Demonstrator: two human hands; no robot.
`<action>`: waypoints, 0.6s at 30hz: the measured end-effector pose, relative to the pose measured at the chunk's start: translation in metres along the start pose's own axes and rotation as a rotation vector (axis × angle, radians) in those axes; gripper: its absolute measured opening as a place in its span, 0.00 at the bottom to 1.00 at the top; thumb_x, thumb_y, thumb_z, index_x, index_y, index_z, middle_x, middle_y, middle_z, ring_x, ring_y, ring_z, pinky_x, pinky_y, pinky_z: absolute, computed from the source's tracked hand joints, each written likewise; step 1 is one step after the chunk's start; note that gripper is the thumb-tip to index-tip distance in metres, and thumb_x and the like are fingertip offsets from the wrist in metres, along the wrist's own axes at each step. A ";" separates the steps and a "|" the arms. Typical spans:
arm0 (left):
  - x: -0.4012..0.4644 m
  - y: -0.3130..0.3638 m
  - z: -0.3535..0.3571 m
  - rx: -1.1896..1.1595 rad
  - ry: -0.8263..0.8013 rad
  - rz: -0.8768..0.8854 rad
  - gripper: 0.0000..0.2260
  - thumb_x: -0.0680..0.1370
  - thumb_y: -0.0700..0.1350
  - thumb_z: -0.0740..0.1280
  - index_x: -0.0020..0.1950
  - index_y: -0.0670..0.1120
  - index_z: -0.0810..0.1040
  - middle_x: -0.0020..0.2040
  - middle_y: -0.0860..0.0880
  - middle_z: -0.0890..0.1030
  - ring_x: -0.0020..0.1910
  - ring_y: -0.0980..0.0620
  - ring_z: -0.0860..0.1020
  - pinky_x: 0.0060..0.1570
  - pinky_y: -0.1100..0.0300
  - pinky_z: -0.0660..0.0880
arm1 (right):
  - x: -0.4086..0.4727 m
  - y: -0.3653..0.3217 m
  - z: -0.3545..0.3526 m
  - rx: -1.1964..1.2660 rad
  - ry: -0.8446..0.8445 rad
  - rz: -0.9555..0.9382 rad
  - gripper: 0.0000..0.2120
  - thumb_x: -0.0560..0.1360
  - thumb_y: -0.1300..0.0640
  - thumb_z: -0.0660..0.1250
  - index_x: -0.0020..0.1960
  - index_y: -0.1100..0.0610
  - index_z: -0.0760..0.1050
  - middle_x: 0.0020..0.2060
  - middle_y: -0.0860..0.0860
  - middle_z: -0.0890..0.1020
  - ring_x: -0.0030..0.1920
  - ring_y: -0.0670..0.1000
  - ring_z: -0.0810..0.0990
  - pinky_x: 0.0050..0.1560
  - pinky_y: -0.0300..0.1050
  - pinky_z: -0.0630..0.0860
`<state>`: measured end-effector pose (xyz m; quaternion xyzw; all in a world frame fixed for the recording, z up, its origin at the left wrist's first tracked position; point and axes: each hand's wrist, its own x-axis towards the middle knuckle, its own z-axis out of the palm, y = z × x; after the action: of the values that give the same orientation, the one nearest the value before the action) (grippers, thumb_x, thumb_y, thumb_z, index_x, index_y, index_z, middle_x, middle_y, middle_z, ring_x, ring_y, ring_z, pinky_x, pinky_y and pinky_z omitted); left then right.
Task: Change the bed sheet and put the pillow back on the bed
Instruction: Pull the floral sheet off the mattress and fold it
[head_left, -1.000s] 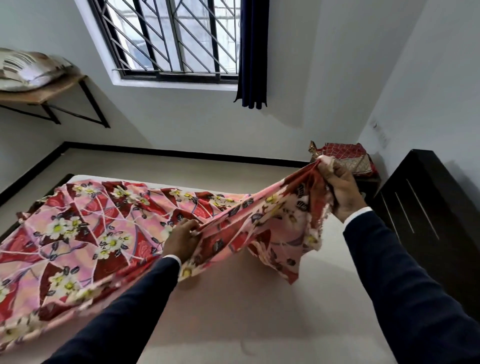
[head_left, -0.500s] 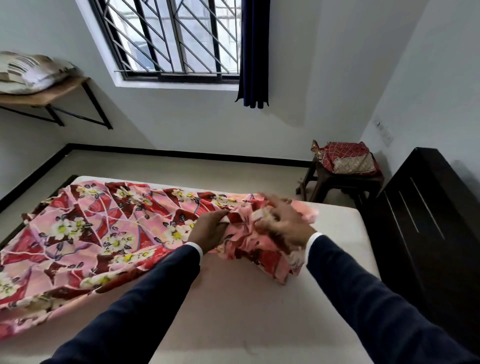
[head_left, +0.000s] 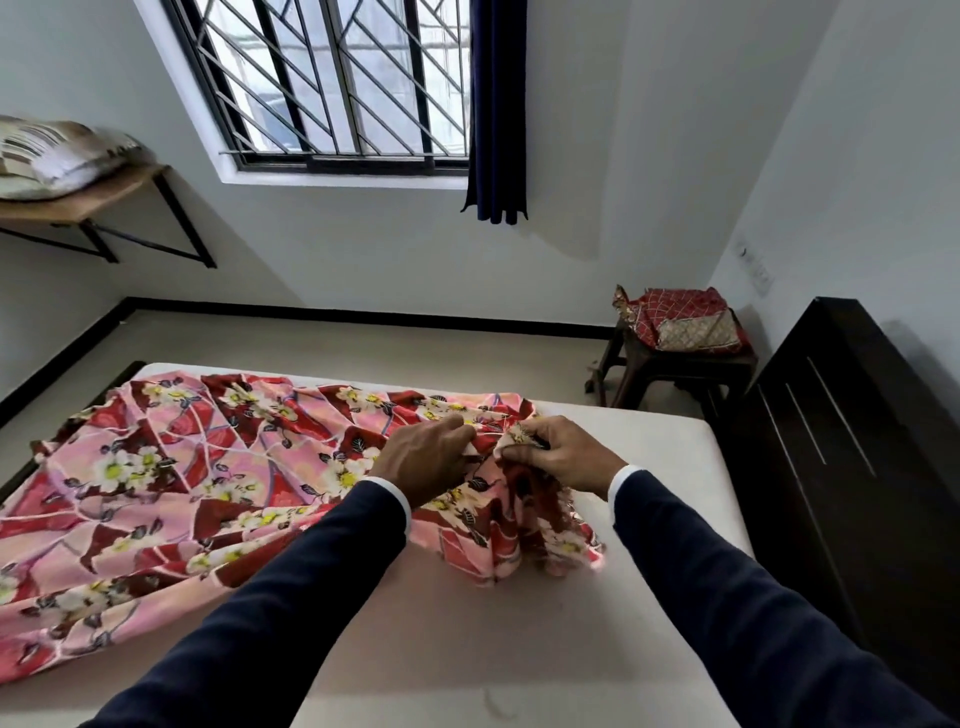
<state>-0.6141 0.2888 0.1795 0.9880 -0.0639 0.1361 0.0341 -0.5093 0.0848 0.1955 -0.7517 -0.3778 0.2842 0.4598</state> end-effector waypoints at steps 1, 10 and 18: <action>0.000 0.001 0.003 0.000 0.003 0.042 0.11 0.80 0.51 0.66 0.53 0.44 0.81 0.43 0.49 0.82 0.30 0.54 0.77 0.24 0.64 0.72 | -0.003 -0.001 -0.002 0.086 -0.023 0.001 0.05 0.79 0.54 0.70 0.51 0.52 0.84 0.47 0.48 0.87 0.50 0.49 0.85 0.54 0.43 0.80; -0.002 0.004 0.008 -0.288 0.053 -0.151 0.08 0.82 0.44 0.65 0.60 0.44 0.73 0.41 0.47 0.84 0.28 0.53 0.73 0.27 0.71 0.60 | -0.016 0.004 -0.030 0.416 0.055 -0.018 0.08 0.76 0.59 0.69 0.50 0.65 0.80 0.42 0.53 0.85 0.45 0.51 0.83 0.47 0.42 0.80; -0.003 -0.017 0.006 -0.159 0.134 -0.053 0.08 0.82 0.51 0.55 0.53 0.49 0.70 0.35 0.49 0.81 0.24 0.50 0.73 0.21 0.61 0.68 | -0.043 -0.012 -0.067 0.734 0.283 -0.161 0.05 0.68 0.53 0.78 0.38 0.54 0.84 0.36 0.49 0.85 0.36 0.46 0.83 0.40 0.37 0.80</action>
<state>-0.6132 0.3056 0.1718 0.9723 -0.0459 0.1953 0.1202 -0.4848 0.0211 0.2381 -0.5373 -0.2417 0.2569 0.7661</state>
